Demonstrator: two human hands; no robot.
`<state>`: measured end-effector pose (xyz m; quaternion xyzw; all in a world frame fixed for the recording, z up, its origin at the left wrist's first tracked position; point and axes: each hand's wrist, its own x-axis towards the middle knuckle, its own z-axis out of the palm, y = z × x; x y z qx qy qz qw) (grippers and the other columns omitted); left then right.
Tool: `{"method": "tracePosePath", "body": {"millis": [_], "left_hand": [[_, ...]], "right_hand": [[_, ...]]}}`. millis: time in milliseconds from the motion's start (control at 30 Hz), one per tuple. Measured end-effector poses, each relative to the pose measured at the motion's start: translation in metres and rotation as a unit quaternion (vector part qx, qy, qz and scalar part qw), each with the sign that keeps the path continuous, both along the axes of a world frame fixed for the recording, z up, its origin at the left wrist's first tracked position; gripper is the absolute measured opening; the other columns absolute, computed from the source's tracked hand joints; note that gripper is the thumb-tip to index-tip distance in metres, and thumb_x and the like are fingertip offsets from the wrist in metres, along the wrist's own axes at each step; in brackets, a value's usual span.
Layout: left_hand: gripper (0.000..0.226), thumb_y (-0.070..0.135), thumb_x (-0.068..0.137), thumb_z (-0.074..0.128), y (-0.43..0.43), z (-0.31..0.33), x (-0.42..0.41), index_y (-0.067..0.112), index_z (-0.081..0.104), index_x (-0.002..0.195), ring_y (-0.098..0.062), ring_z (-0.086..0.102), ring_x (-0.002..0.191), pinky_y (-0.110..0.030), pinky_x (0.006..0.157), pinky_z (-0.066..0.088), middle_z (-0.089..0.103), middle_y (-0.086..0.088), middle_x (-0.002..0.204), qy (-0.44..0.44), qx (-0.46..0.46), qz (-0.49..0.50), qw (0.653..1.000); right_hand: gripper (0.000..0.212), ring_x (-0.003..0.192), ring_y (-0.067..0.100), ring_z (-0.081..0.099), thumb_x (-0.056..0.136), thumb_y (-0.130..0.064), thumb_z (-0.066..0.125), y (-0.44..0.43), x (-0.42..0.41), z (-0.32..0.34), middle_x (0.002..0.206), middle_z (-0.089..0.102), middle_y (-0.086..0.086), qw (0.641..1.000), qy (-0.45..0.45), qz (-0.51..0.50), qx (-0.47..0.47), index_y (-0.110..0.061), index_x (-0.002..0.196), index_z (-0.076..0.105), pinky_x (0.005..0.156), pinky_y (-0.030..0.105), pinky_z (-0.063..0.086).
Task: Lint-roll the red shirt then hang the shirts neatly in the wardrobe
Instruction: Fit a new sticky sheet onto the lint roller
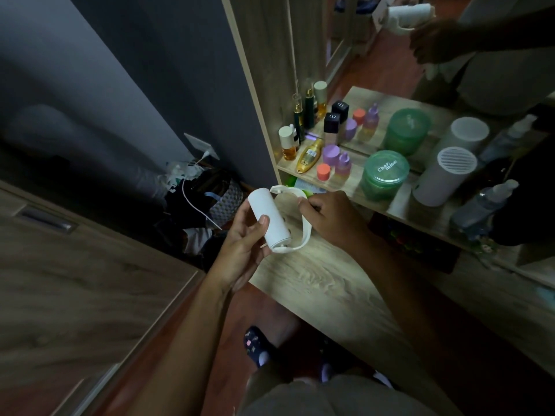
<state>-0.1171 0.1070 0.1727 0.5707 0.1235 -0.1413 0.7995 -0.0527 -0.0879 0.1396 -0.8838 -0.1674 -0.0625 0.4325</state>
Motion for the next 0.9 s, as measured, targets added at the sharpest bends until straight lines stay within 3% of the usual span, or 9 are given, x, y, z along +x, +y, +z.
{"method": "tracePosePath", "body": {"millis": [133, 267, 367, 667, 800, 900], "left_hand": [[0.057, 0.016, 0.098, 0.057, 0.0, 0.002, 0.001, 0.025, 0.038, 0.15, -0.023, 0.066, 0.108, -0.036, 0.077, 0.061, 0.069, -0.003, 0.116, -0.001, -0.001, -0.012, 1.0], [0.055, 0.017, 0.099, 0.058, 0.0, 0.005, 0.003, 0.026, 0.038, 0.15, -0.025, 0.064, 0.11, -0.039, 0.084, 0.059, 0.071, 0.005, 0.113, -0.007, 0.006, -0.026, 1.0], [0.055, 0.016, 0.099, 0.058, 0.0, 0.008, 0.005, 0.025, 0.038, 0.149, -0.021, 0.064, 0.11, -0.035, 0.079, 0.061, 0.072, 0.006, 0.112, -0.007, 0.004, -0.032, 0.999], [0.056, 0.015, 0.096, 0.056, 0.004, 0.008, 0.008, 0.027, 0.04, 0.148, -0.037, 0.053, 0.119, -0.034, 0.077, 0.06, 0.059, -0.009, 0.128, -0.012, -0.017, -0.048, 0.999], [0.056, 0.014, 0.095, 0.057, 0.004, 0.012, 0.009, 0.027, 0.039, 0.146, -0.033, 0.062, 0.11, -0.039, 0.081, 0.061, 0.068, -0.006, 0.118, -0.009, 0.0, -0.07, 0.998], [0.06, 0.021, 0.092, 0.069, 0.003, 0.016, 0.009, 0.028, 0.04, 0.144, -0.031, 0.066, 0.104, -0.04, 0.08, 0.06, 0.069, -0.01, 0.112, -0.002, 0.019, -0.088, 0.996]], "right_hand": [[0.051, 0.042, 0.019, 0.043, 0.094, -0.036, 0.054, -0.002, -0.001, 0.0, 0.045, 0.044, 0.004, 1.0, -0.002, -0.007, -0.002, -0.007, 0.053, 0.048, 0.044, 0.04, 0.036], [0.049, 0.044, 0.024, 0.048, 0.094, -0.033, 0.056, -0.003, -0.003, 0.001, 0.047, 0.049, 0.008, 1.0, 0.003, -0.017, -0.001, -0.004, 0.055, 0.053, 0.044, 0.039, 0.037], [0.048, 0.045, 0.023, 0.05, 0.095, -0.033, 0.056, -0.002, -0.003, 0.002, 0.048, 0.051, 0.007, 1.0, 0.005, -0.019, -0.006, -0.005, 0.056, 0.055, 0.044, 0.038, 0.038], [0.048, 0.039, 0.008, 0.035, 0.095, -0.026, 0.061, -0.001, -0.004, 0.01, 0.043, 0.039, -0.006, 0.999, 0.006, -0.033, 0.001, -0.013, 0.051, 0.047, 0.044, 0.024, 0.024], [0.05, 0.044, 0.02, 0.051, 0.097, -0.03, 0.058, -0.001, -0.005, 0.007, 0.048, 0.054, 0.007, 0.999, 0.014, -0.042, -0.005, -0.004, 0.055, 0.057, 0.044, 0.031, 0.034], [0.049, 0.047, 0.022, 0.054, 0.098, -0.028, 0.059, 0.0, -0.007, 0.008, 0.051, 0.057, 0.008, 0.998, 0.033, -0.047, 0.009, -0.002, 0.056, 0.057, 0.047, 0.029, 0.036]]}}
